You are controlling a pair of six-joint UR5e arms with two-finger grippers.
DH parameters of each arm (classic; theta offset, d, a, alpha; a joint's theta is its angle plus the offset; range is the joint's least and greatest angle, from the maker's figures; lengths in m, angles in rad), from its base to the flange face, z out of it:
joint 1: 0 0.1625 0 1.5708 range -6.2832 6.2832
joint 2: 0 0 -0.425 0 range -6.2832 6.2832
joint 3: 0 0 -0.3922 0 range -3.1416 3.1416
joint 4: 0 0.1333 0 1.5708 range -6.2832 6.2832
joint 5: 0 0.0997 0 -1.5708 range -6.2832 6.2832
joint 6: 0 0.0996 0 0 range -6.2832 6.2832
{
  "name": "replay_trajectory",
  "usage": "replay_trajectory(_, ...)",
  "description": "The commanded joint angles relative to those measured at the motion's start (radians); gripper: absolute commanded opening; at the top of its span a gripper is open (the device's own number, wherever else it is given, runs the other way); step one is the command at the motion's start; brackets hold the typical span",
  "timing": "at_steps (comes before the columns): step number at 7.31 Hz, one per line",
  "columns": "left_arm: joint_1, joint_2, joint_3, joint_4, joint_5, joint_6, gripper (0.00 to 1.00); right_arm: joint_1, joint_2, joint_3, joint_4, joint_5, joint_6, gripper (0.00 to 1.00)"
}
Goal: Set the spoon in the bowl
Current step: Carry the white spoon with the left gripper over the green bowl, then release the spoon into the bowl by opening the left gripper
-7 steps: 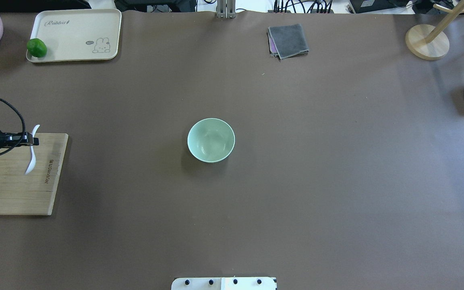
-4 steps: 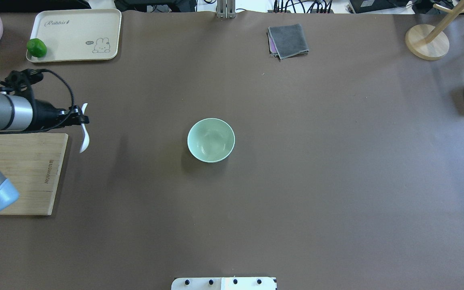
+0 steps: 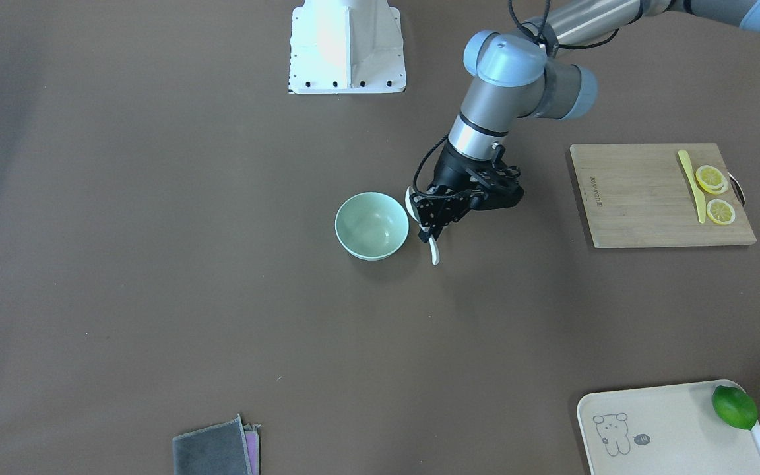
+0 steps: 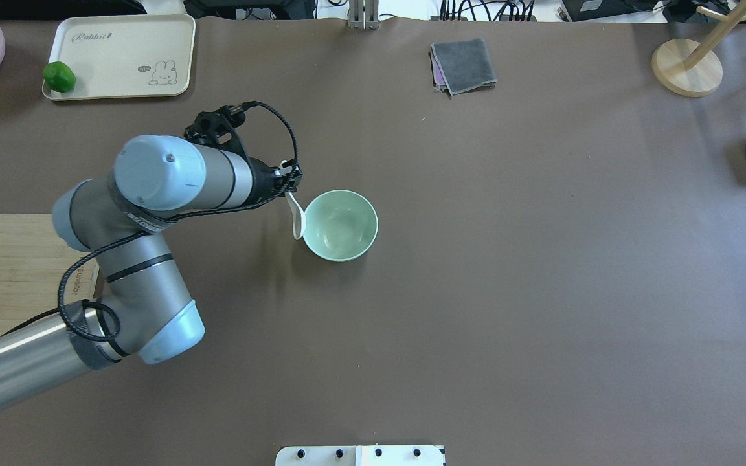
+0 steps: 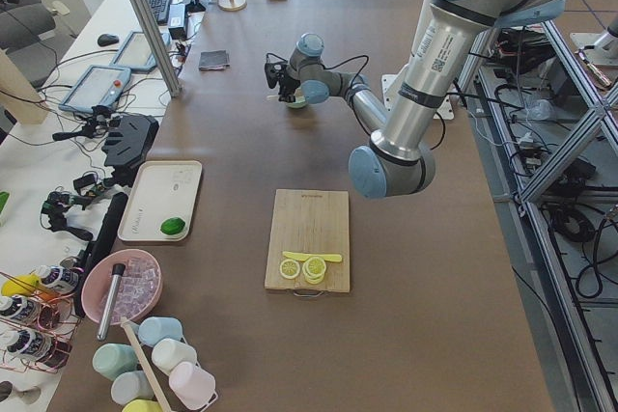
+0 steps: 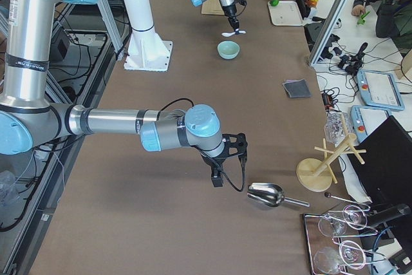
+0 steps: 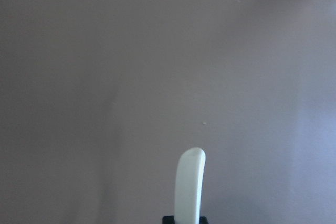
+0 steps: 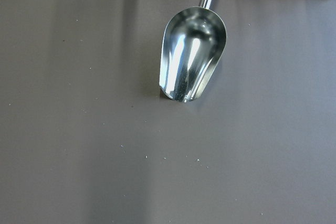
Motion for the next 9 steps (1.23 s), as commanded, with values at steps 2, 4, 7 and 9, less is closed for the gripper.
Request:
replay_trajectory(2, 0.064, -0.108, 0.092, 0.022, 0.081, -0.059, 0.00, 0.003, -0.014, -0.001, 0.003, -0.001, 0.000, 1.00)
replay_trajectory(4, 0.064, -0.100, 0.088, 0.022, 0.084, -0.047, 0.98, 0.003, -0.028, -0.001, 0.008, 0.004, 0.000, 1.00)
replay_trajectory(7, 0.043, -0.015, -0.075, 0.116, 0.071, 0.055, 0.98, 0.005, -0.044, -0.001, 0.011, 0.004, -0.014, 1.00)
replay_trajectory(9, -0.100, 0.062, -0.237, 0.393, -0.132, 0.274, 0.98, 0.003, -0.050, -0.029, 0.010, 0.010, -0.013, 1.00)
